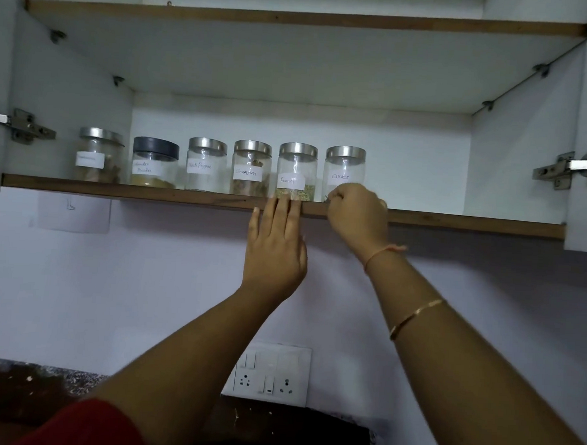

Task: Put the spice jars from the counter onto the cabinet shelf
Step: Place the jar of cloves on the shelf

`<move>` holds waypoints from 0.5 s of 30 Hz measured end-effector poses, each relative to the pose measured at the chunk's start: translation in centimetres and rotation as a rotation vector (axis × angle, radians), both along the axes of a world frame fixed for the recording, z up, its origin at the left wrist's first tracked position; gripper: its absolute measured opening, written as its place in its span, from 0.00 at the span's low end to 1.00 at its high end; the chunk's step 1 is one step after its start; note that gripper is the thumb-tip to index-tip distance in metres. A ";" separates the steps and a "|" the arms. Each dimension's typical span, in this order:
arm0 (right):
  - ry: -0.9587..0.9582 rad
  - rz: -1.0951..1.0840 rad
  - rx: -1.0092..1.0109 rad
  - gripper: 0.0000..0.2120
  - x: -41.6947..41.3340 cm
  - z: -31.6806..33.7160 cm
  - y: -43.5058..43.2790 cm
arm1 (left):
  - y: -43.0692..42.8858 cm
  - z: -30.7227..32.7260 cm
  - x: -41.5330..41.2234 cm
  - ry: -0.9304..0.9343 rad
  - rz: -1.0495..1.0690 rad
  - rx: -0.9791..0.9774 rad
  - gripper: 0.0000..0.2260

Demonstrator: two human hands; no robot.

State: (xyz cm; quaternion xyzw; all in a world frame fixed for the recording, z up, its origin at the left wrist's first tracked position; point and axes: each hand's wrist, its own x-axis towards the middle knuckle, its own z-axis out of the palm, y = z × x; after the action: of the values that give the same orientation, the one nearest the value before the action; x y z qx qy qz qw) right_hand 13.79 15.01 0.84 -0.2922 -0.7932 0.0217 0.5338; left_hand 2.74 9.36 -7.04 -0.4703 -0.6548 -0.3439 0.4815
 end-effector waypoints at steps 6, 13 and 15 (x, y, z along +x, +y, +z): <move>0.123 0.055 0.219 0.21 -2.2 -7.9 -1.7 | 0.2 -6.6 -0.4 -0.013 -0.075 -0.210 0.28; -0.080 0.188 -0.040 0.18 -4.8 -21.3 -0.7 | -3.1 -17.3 -2.4 -0.291 0.071 -0.495 0.27; -0.167 0.181 -0.142 0.17 -4.8 -25.6 -0.5 | -5.0 -20.7 -3.0 -0.449 0.095 -0.563 0.27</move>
State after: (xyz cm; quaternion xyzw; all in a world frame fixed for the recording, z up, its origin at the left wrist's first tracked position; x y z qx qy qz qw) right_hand 8.95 14.49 -24.81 -0.2572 -0.8545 0.1015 0.4397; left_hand -0.28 4.38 -27.72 -0.4661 -0.8345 -0.2219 0.1929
